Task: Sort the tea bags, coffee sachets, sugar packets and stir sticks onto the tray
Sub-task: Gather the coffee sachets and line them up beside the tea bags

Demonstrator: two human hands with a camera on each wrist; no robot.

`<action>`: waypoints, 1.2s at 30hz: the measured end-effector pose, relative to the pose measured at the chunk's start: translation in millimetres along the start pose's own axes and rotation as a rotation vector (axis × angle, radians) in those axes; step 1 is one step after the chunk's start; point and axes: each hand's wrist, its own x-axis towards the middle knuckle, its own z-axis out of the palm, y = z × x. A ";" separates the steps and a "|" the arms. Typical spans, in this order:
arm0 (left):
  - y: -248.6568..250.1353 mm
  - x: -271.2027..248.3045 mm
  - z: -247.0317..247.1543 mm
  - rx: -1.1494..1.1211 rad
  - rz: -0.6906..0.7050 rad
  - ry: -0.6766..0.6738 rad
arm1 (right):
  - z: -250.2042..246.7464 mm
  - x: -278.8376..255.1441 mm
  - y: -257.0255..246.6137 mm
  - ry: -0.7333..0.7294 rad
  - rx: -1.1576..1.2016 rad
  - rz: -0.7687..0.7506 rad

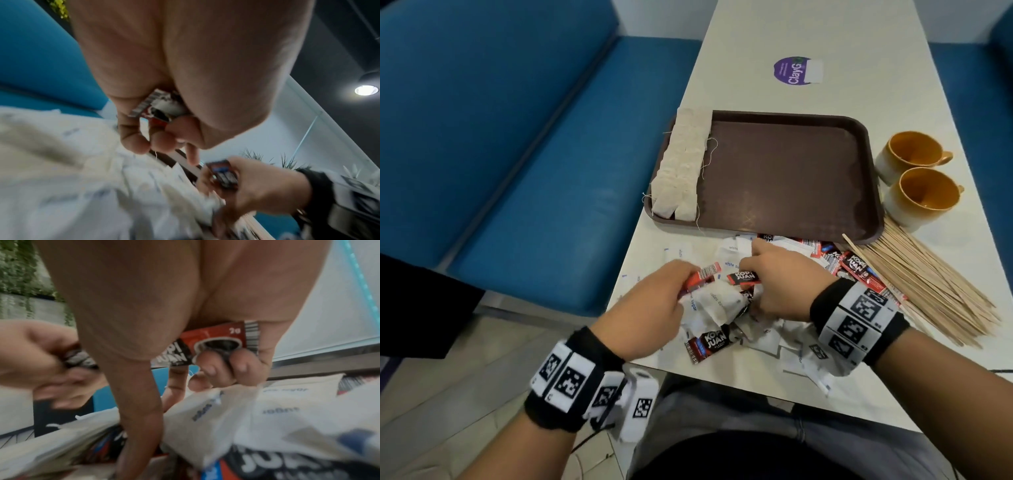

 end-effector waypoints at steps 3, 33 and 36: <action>6.8 -20.1 27.4 -0.002 0.011 -0.078 | 3.5 1.0 1.6 0.024 0.059 0.020; 16.4 -5.2 56.5 0.235 0.012 0.161 | -20.0 -53.8 31.4 0.433 0.743 0.020; 15.5 -7.8 45.9 0.206 0.020 0.198 | -14.1 -68.4 44.8 0.410 0.768 0.030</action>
